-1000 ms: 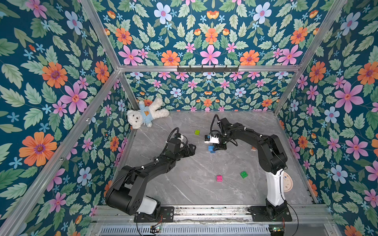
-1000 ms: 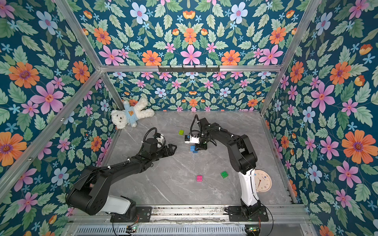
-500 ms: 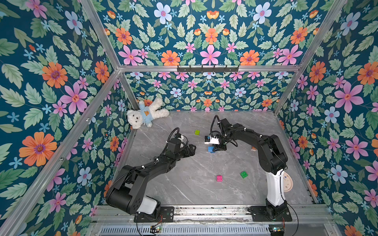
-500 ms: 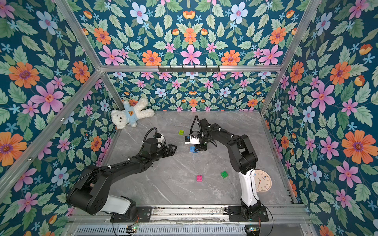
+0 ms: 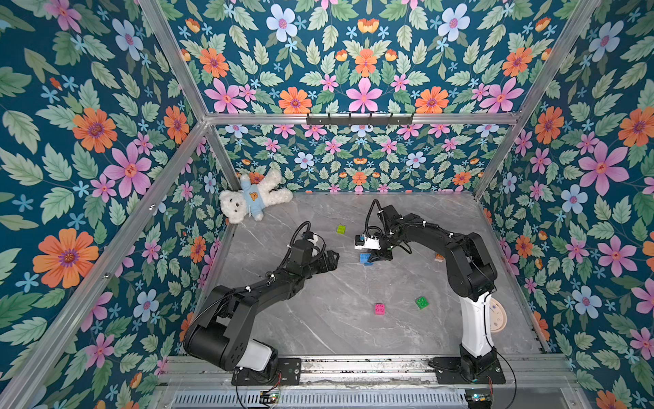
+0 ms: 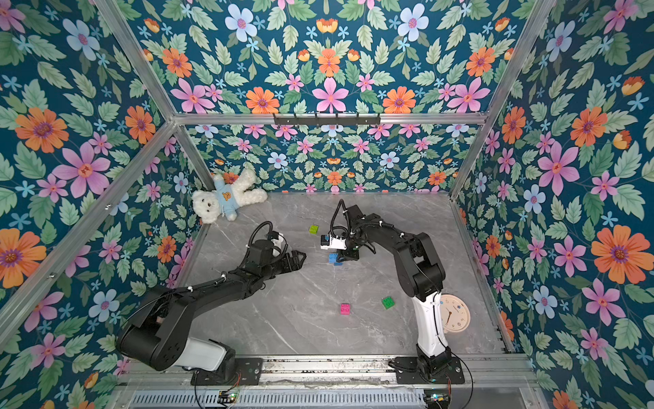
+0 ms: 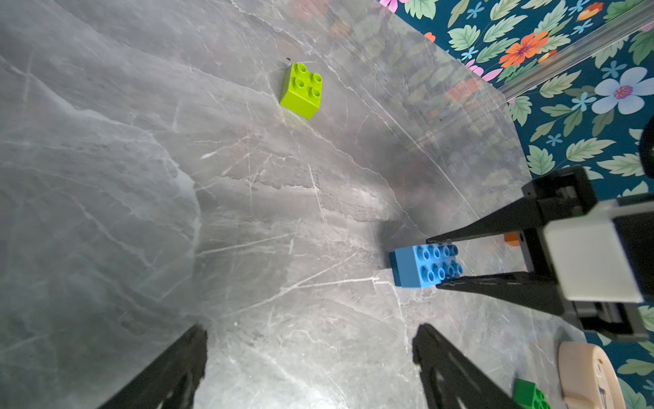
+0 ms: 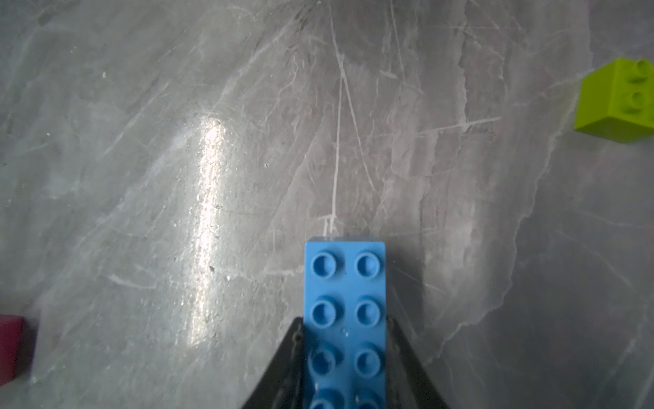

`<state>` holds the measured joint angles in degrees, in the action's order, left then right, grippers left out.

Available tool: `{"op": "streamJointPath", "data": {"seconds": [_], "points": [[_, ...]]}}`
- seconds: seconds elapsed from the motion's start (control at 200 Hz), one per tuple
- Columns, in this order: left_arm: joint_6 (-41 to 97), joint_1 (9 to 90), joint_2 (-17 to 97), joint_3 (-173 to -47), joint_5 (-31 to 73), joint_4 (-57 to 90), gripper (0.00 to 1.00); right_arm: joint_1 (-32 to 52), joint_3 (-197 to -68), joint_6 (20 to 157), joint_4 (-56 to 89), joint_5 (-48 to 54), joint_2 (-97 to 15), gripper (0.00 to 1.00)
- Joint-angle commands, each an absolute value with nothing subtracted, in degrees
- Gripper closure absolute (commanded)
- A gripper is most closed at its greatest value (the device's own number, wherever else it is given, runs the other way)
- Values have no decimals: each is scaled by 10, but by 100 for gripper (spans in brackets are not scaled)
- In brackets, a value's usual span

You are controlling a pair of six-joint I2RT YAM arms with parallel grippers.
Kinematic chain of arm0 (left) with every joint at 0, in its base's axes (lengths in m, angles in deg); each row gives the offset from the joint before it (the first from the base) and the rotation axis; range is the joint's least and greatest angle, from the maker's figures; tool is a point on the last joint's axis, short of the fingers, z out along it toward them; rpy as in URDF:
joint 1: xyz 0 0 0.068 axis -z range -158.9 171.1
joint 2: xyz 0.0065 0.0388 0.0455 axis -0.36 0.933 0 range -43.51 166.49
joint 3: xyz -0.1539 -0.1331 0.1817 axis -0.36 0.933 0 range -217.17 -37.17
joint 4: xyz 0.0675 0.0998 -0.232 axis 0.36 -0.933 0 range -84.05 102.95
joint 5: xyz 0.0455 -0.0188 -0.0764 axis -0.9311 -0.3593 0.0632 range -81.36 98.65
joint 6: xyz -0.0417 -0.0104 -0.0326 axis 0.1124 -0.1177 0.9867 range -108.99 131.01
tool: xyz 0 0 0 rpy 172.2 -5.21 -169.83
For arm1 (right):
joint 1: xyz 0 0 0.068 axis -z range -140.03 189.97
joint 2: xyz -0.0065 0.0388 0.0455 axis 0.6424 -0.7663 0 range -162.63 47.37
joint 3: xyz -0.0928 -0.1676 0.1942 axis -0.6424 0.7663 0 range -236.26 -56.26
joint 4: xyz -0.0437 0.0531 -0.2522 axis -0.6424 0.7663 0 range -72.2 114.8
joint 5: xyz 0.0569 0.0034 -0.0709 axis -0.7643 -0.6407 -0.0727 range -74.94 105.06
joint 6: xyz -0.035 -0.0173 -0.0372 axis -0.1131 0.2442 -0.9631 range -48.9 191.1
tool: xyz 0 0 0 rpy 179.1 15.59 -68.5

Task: Assemble the letter v with lego
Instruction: Assemble the lego brick with the lego brick.

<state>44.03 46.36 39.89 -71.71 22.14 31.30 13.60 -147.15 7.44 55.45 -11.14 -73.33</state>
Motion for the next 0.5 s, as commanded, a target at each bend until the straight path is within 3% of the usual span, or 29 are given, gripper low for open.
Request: {"op": "streamJointPath", "data": {"seconds": [0.0, 0.495], "points": [[437, 463, 400, -720, 219, 312, 6, 137, -1472, 57, 585, -104, -735, 91], [433, 463, 399, -720, 217, 308, 6, 141, -1416, 38, 507, -101, -718, 91]]}}
